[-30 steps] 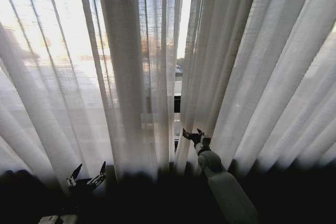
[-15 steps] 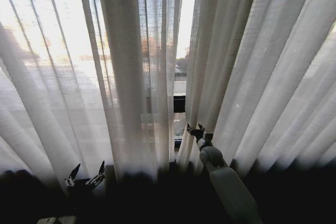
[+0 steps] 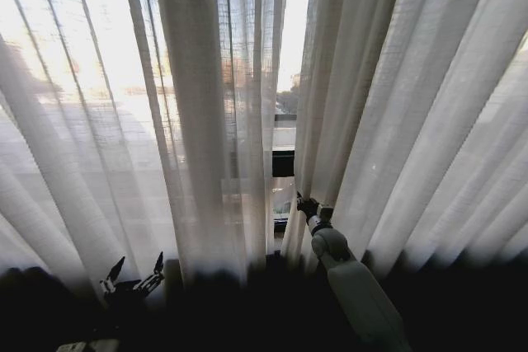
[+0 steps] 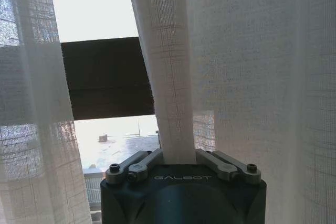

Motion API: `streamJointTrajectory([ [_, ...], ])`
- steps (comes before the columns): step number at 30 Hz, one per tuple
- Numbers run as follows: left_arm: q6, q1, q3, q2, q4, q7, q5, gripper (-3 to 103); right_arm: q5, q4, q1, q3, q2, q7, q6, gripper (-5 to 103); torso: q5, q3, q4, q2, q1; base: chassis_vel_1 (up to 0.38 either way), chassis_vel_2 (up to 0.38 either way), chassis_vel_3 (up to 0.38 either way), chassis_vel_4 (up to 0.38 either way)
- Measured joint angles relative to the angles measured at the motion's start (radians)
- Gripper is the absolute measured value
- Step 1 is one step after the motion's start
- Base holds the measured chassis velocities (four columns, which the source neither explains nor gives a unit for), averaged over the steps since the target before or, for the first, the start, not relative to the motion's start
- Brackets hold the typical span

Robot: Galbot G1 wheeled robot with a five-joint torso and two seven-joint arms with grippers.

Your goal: Open the curtains by pulling them apart, changing their state from closed to fully open.

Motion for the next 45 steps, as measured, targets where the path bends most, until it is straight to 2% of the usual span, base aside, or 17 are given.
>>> streamJointTrajectory([
  [1, 0.000, -0.001, 0.000, -0.002, 0.000, 0.000, 0.000, 100, 0.004, 0.001, 0.000, -0.002, -0.002, 0.000, 0.000, 4, 0.0001, 0.000, 0.0000, 0.000, 0.000, 0.000, 0.000, 0.000, 0.000],
  [4, 0.001, -0.005, 0.001, -0.004, 0.000, 0.000, 0.000, 100, 0.016, 0.003, 0.004, -0.007, -0.006, 0.000, 0.000, 1, 0.0001, 0.000, 0.0000, 0.000, 0.000, 0.000, 0.000, 0.000, 0.000],
  [24, 0.004, -0.027, 0.002, -0.006, 0.016, -0.001, 0.000, 100, 0.041, -0.010, 0.023, -0.016, 0.004, -0.003, -0.007, 0, -0.0002, 0.000, 0.0001, 0.000, 0.000, -0.017, -0.022, 0.016, 0.022],
  [45, 0.004, -0.026, 0.004, 0.000, 0.017, 0.001, -0.009, 100, 0.045, -0.025, 0.024, 0.025, 0.000, -0.004, -0.004, 0, 0.0000, 0.000, 0.0000, 0.000, 0.000, -0.257, -0.301, 0.249, 0.307],
])
